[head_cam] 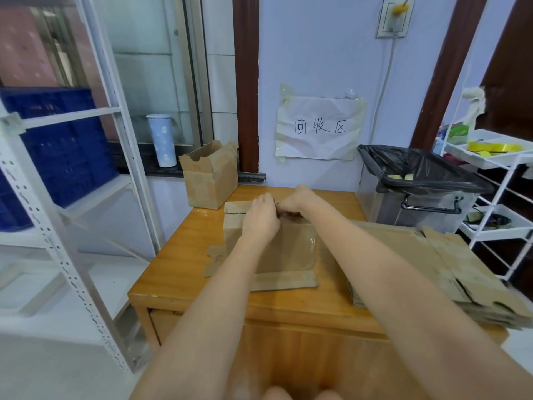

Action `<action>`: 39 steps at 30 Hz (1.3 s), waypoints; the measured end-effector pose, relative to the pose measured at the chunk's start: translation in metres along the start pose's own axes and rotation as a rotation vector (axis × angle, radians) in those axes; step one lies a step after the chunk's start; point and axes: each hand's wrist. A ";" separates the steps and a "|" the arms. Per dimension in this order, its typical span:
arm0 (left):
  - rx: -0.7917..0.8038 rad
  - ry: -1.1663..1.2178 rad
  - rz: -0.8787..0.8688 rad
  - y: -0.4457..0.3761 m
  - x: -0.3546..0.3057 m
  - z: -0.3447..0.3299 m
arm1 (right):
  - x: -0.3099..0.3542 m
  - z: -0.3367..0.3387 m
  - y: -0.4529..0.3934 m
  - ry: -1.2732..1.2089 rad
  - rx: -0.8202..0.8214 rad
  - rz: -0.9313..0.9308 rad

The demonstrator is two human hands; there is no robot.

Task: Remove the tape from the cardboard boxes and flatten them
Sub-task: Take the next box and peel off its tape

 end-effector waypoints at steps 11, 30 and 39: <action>-0.028 -0.082 -0.047 0.005 0.002 -0.004 | 0.000 -0.007 0.005 0.176 -0.120 0.100; -0.048 -0.119 -0.039 0.009 -0.001 -0.003 | -0.010 0.006 -0.011 0.126 -0.114 0.122; -0.069 -0.149 -0.043 0.005 0.000 -0.007 | -0.037 0.048 -0.019 -0.168 0.004 0.095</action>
Point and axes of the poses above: each hand's wrist, its own y-axis away from the middle knuckle, its own z-axis out of the back of the hand, x = y × z, and after that the axes turned 10 degrees about -y, right-handed
